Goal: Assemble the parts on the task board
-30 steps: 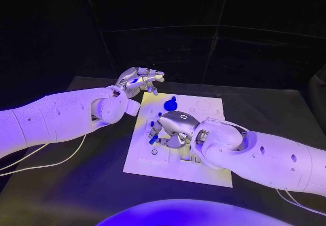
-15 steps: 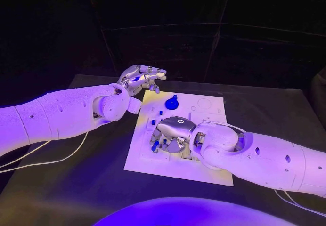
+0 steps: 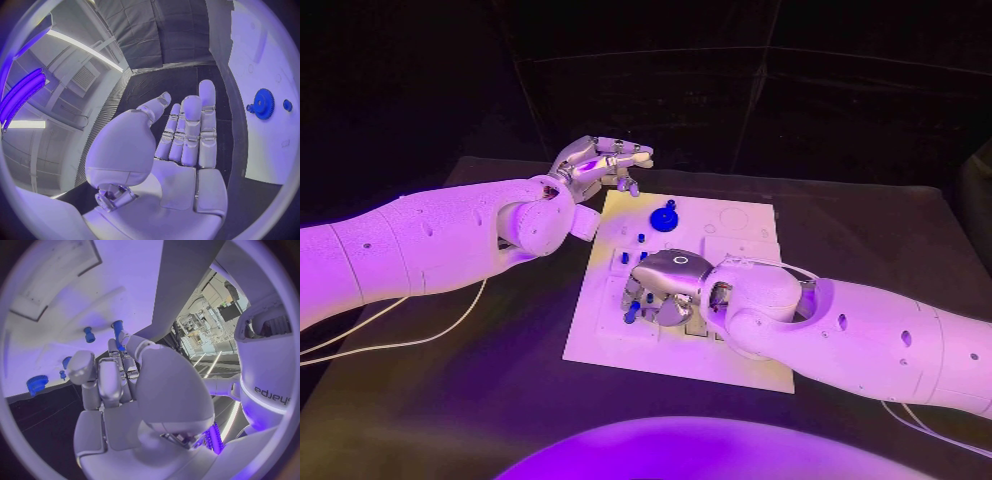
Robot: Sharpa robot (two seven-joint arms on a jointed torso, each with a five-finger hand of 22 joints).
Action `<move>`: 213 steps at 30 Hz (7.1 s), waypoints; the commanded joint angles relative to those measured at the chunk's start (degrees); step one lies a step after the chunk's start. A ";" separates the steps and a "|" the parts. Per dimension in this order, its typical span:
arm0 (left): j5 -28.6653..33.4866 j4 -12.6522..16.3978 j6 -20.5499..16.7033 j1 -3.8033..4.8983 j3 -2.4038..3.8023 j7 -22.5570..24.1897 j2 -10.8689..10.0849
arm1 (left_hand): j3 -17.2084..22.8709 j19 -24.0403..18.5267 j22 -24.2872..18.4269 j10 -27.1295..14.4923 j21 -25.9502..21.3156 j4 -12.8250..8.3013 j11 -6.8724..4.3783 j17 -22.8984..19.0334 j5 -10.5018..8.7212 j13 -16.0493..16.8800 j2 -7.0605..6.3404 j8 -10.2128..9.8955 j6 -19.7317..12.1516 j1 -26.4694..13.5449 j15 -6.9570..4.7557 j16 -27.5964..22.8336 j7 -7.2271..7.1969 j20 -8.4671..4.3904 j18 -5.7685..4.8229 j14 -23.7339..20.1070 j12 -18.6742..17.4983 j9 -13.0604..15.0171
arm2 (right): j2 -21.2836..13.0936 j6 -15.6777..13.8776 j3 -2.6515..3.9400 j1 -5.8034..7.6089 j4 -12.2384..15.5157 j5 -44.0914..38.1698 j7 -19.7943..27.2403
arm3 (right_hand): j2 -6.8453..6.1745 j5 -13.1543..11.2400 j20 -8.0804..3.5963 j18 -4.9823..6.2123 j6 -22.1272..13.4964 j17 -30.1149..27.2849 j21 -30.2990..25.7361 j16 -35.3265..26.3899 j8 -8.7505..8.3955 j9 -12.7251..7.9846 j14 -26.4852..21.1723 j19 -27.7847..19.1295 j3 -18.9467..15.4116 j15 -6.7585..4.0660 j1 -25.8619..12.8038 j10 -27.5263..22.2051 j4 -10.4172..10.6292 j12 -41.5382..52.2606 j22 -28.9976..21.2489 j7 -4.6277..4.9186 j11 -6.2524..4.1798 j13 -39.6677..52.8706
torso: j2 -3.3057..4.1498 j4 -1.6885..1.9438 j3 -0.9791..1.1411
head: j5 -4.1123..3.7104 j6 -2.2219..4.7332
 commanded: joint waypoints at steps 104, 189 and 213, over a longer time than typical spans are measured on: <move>0.18 0.32 1.14 0.05 -0.14 -0.14 -1.33 | -0.49 -0.14 -0.15 -0.60 -0.17 -0.08 -0.03 -0.35 0.02 0.05 0.13 0.44 -0.58 0.29 0.07 -0.31 -0.01 0.36 0.76 -0.66 0.38 -0.08 | -25.16 1.21 -0.40 -0.98 12.71 9.57 -27.07 | 2.84 8.47 -2.14 -2.71 -7.51 15.25 4.93 11.65 15.16 7.17 3.94 6.46 -41.65 -2.47 -17.72 8.97 17.79 66.15 8.67 -3.49 -4.77 63.32 | -0.59 -0.99 -0.11 | -7.11 2.08; 0.18 0.42 1.84 0.07 -0.17 -1.07 -1.19 | -0.63 -0.15 -0.27 -0.83 -0.31 -0.17 0.02 -0.51 0.02 0.04 0.12 0.57 -0.76 0.36 0.11 -0.25 0.03 0.38 0.75 -0.79 0.59 -0.08 | -17.16 -7.78 -0.33 -2.06 13.29 11.46 -28.14 | 1.00 4.05 -3.09 -2.06 -5.47 15.39 1.94 10.94 17.44 17.82 3.76 4.84 -37.66 -3.53 -21.33 7.16 15.85 53.00 5.53 -5.08 -6.10 57.89 | -0.60 -1.05 -0.06 | -6.05 1.47; 0.18 0.38 1.73 0.06 -0.19 -1.18 -1.33 | -0.71 -0.16 -0.37 -1.01 -0.42 -0.15 0.04 -0.64 0.02 0.03 0.23 0.68 -0.88 0.36 0.15 -0.19 0.06 0.42 0.75 -0.90 0.77 -0.08 | -17.39 -8.37 -0.33 -2.07 13.41 10.26 -27.07 | 2.95 4.38 -3.58 -2.36 -4.24 16.74 2.71 11.61 19.34 19.77 4.07 5.84 -38.70 -4.09 -14.75 8.84 13.79 55.56 6.96 -5.86 -6.79 60.45 | -0.58 -1.00 -0.15 | -6.27 1.35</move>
